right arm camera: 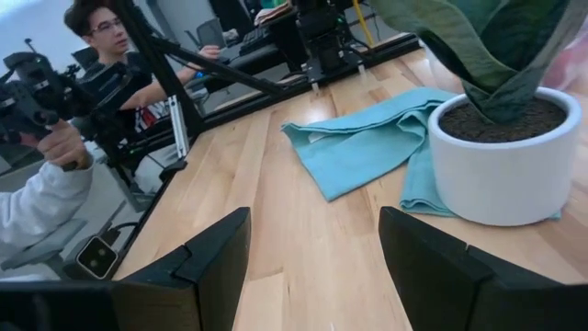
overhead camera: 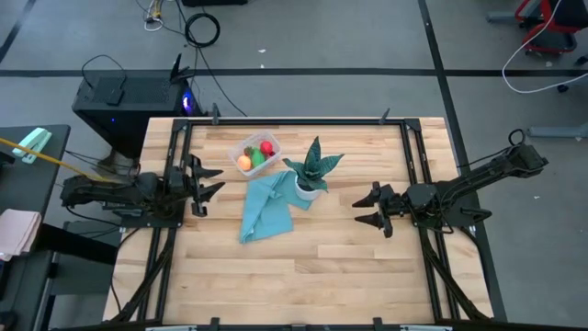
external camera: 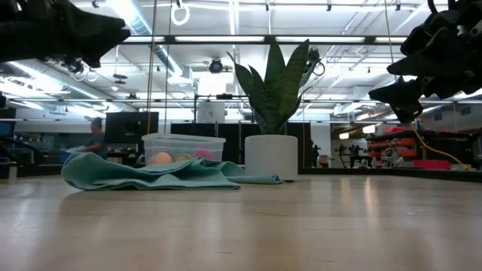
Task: Pick and placing Produce into tupperware
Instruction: Return to Home Position
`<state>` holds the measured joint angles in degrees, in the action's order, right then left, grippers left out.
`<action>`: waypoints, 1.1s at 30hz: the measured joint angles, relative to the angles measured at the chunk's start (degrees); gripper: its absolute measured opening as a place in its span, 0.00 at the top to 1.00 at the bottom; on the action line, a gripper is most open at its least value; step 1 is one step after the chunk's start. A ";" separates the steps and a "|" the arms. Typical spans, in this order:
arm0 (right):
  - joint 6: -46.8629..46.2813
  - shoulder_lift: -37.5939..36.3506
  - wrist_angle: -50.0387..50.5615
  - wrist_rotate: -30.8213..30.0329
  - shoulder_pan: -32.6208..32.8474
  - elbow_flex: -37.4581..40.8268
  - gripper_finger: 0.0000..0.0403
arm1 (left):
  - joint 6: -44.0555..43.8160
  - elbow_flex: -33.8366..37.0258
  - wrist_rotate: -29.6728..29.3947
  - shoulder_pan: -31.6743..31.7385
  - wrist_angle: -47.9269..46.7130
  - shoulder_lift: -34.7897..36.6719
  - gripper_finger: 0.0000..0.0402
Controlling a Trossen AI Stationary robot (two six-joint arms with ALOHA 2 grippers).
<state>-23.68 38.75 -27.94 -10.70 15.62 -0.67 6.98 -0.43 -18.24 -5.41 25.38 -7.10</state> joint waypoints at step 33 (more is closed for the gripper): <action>-1.68 0.01 0.00 -5.84 0.00 0.00 0.39 | -5.39 0.02 17.66 12.11 -15.65 3.43 0.77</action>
<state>-25.36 38.75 -27.94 -16.53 15.62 -0.67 1.60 -0.40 -0.58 6.70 9.73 -3.67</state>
